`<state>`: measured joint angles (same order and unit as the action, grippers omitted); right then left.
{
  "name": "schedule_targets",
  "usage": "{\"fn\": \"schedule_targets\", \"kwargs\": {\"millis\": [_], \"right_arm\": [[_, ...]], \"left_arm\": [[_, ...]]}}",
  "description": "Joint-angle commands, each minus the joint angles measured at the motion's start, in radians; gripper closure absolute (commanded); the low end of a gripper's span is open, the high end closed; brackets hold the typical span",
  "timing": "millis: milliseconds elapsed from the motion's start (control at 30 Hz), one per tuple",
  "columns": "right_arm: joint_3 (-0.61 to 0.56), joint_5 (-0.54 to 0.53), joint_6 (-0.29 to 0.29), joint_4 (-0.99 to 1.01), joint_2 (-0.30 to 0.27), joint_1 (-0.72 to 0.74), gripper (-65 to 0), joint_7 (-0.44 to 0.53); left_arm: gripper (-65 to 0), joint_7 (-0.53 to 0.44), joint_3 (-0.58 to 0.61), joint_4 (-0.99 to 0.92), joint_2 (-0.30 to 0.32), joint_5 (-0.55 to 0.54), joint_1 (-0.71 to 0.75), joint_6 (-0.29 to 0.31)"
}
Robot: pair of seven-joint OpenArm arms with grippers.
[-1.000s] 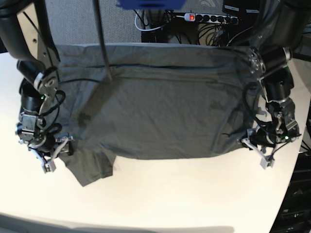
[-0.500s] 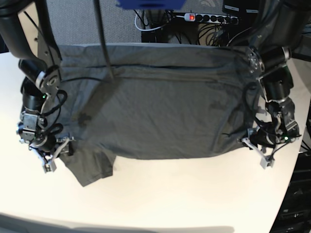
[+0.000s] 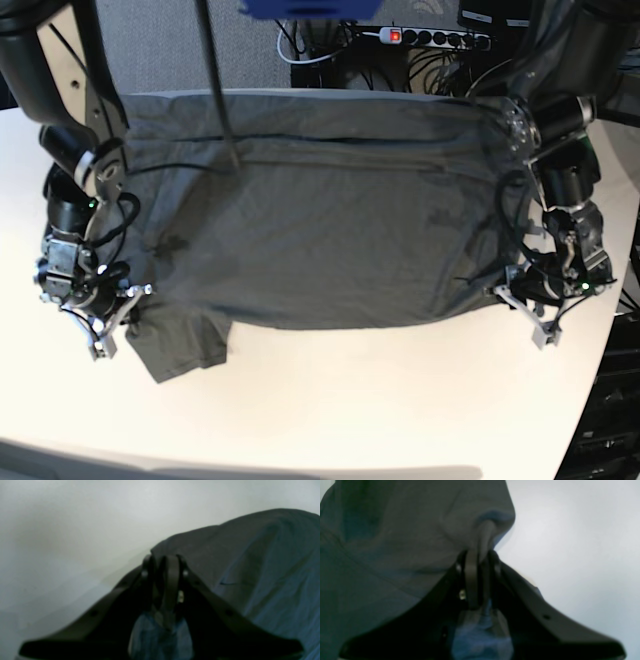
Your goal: Fold the T-shirt properly
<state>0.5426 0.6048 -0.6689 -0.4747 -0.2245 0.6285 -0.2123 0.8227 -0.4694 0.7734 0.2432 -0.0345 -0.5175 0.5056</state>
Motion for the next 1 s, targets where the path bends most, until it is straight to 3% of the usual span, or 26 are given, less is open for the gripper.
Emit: {"fn": "schedule_targets", "kwargs": {"millis": [0, 100, 333, 533, 700, 800, 967], "right_arm": [[-0.019, 0.086, -0.029, 0.006, 0.01, -0.029, -4.8, -0.148], [-0.032, 0.086, -0.029, -0.098, 0.023, -0.085, -4.8, -0.132], [-0.072, 0.086, -0.029, -0.526, 0.132, -0.272, -4.9, -0.132], [-0.109, 0.085, -0.029, -0.631, 0.152, -0.329, -4.9, -0.124], [-0.108, 0.083, -0.029, -0.707, 0.153, -0.375, -5.1, -0.055], [-0.108, 0.083, -0.029, -0.75, 0.161, -0.402, -5.1, -0.011], [-0.106, 0.083, -0.029, -0.852, 0.185, -0.456, -5.1, 0.067]], "left_arm": [[-8.2, -0.007, -0.001, 0.018, 0.006, -0.003, -0.023, 0.005], [-8.2, -0.004, -0.001, 0.018, 0.006, -0.003, -0.023, 0.005], [-8.2, -0.006, -0.001, 0.018, 0.008, -0.003, -0.022, 0.005], [-8.2, -0.001, -0.001, 0.018, 0.011, -0.003, -0.02, 0.005], [-8.2, 0.004, -0.001, 0.087, 0.012, -0.003, 0.006, 0.006], [-8.2, 0.063, -0.001, 0.2, 0.006, -0.017, 0.044, 0.008], [-8.2, 0.188, -0.001, 0.418, 0.014, -0.157, 0.102, 0.021]]}}
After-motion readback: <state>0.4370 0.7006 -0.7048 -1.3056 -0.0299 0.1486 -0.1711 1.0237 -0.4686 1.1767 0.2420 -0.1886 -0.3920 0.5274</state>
